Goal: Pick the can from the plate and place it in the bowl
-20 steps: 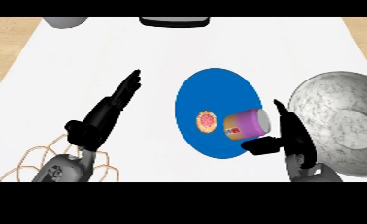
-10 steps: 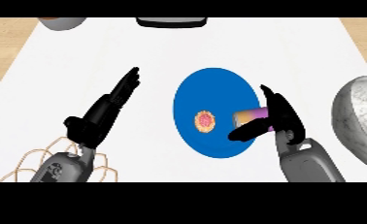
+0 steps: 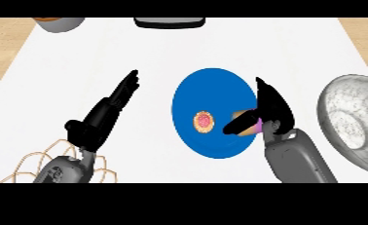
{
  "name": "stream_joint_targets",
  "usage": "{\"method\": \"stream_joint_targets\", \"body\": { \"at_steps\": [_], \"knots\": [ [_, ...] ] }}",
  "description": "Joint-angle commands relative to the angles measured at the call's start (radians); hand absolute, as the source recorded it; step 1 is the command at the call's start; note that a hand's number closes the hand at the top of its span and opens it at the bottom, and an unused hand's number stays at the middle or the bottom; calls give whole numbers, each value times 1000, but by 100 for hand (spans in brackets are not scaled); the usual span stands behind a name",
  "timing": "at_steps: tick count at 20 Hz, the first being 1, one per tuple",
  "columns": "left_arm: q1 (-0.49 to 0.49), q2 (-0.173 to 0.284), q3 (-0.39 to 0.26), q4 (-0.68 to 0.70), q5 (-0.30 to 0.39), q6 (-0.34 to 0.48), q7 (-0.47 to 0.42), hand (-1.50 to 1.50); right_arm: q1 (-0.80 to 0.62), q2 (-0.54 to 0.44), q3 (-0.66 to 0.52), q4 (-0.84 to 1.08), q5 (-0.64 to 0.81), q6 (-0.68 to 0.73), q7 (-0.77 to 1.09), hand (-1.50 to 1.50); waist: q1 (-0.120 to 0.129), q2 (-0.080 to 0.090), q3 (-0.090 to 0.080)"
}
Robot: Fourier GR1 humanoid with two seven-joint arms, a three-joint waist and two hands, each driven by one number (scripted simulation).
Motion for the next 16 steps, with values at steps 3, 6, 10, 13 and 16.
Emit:
{"method": "stream_joint_targets", "body": {
  "at_steps": [3, 6, 10, 13, 16],
  "knots": [
    [-26, -11, 22, 1, 6, 4, 22, 0, -29, 103, 24, 22, 174, 63, 242, -150, -11, -1, 1],
    [45, 12, 5, -1, -9, -17, -12, 0, -5, 84, -17, 14, 221, 121, 242, -150, -11, -2, 1],
    [29, 5, 21, -13, 9, -28, -4, 0, 40, 143, 5, 39, 291, 83, 242, -150, -3, 1, 2],
    [46, -23, 0, -22, -24, 6, -14, 0, 57, 143, -47, -7, 302, 142, 242, -150, -8, -1, 2],
    [46, 23, 37, -36, 7, -43, -8, 0, 122, 144, -51, -46, 286, 156, 242, -150, -8, 0, 3]
  ]
}}
